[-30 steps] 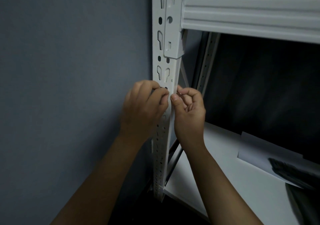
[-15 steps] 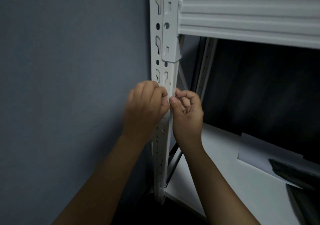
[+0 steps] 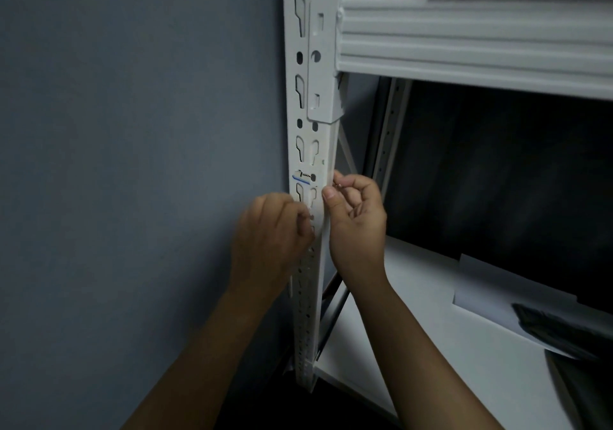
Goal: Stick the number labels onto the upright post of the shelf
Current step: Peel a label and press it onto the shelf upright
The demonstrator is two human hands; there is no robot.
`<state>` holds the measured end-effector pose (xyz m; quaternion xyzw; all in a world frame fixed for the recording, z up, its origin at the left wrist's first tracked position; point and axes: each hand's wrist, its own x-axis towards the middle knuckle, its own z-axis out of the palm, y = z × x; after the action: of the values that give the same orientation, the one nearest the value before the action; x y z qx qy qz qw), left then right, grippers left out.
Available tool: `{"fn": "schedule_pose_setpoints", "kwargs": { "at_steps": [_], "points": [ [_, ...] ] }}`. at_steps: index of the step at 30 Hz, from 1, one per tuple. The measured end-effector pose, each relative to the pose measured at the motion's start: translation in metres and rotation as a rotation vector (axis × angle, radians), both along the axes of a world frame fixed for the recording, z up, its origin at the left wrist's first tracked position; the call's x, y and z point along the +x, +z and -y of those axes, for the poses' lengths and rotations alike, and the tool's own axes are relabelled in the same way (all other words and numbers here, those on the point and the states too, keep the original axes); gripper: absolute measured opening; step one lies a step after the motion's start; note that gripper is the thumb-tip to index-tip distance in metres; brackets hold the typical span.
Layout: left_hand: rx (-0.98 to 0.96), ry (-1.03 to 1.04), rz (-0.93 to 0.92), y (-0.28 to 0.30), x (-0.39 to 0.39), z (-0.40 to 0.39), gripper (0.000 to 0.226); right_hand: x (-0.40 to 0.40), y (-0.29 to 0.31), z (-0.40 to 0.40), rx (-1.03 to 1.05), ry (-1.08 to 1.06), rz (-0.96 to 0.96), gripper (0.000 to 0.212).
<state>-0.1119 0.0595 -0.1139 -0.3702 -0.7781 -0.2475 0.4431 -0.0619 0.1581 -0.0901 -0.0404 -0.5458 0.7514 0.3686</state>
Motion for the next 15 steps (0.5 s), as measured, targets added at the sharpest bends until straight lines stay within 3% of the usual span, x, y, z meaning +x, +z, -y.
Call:
{"fn": "schedule_pose_setpoints", "kwargs": {
  "at_steps": [8, 13, 15],
  "points": [
    [0.202, -0.050, 0.164, 0.027, 0.003, -0.008, 0.013, -0.001, -0.001, 0.000, 0.015, -0.023, 0.013, 0.022],
    [0.439, -0.254, 0.546, 0.033, 0.018, -0.006, 0.005, 0.006, 0.004, -0.003, 0.052, 0.007, 0.004, 0.018],
    [0.539, -0.333, 0.737, 0.035, 0.025, -0.004, 0.017, 0.012, 0.003, -0.001, 0.065, -0.023, 0.001, 0.017]
  ]
}}
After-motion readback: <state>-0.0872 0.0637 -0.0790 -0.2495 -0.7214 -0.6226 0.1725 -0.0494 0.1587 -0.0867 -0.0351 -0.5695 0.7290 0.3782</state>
